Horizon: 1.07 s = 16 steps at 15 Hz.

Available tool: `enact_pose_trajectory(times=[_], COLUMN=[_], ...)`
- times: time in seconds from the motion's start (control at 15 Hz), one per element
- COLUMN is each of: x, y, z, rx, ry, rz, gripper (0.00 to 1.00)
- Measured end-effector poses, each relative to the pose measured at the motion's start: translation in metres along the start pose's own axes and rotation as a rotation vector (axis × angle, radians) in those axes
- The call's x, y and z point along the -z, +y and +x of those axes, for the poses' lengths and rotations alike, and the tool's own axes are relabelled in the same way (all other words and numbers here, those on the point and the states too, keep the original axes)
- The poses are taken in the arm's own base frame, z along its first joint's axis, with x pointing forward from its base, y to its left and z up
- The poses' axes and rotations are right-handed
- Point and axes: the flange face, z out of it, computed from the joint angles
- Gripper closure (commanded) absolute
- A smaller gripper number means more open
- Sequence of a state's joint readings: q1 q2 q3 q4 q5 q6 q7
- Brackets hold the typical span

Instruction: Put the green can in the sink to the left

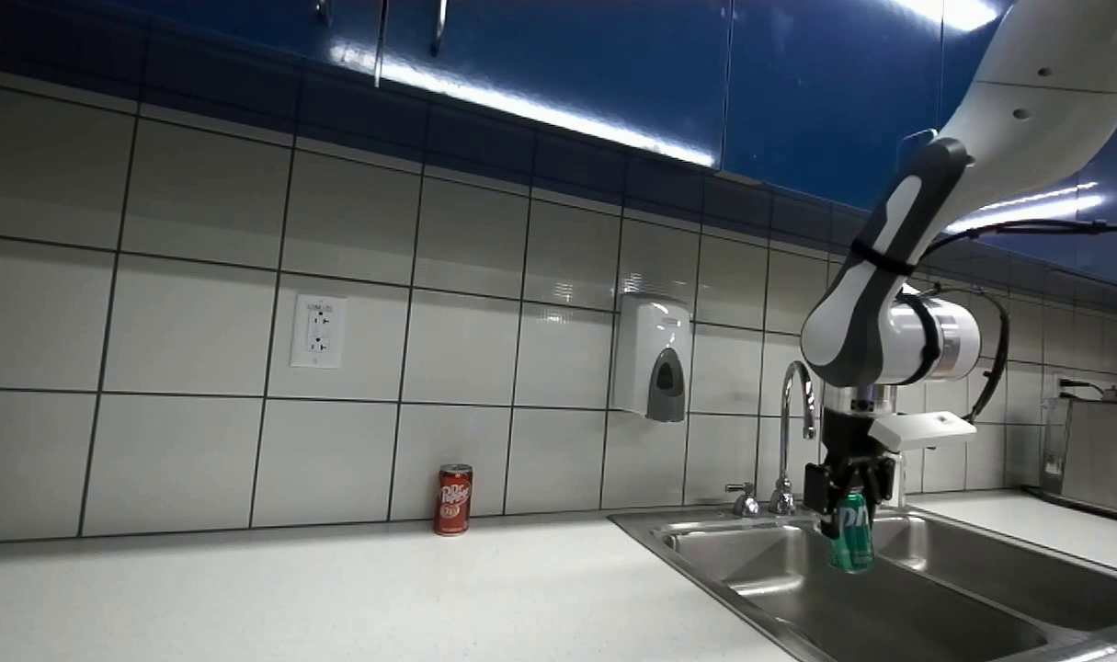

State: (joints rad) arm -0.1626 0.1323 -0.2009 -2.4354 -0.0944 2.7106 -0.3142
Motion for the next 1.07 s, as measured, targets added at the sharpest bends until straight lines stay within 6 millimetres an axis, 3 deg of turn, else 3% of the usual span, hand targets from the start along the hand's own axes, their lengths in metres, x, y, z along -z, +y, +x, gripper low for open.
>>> enact_pose_trajectory(times=[1.07], x=[-0.083], y=[0.024], z=[0.007], rx=[-0.013], ry=[-0.106], rz=[-0.006], gripper=[0.57])
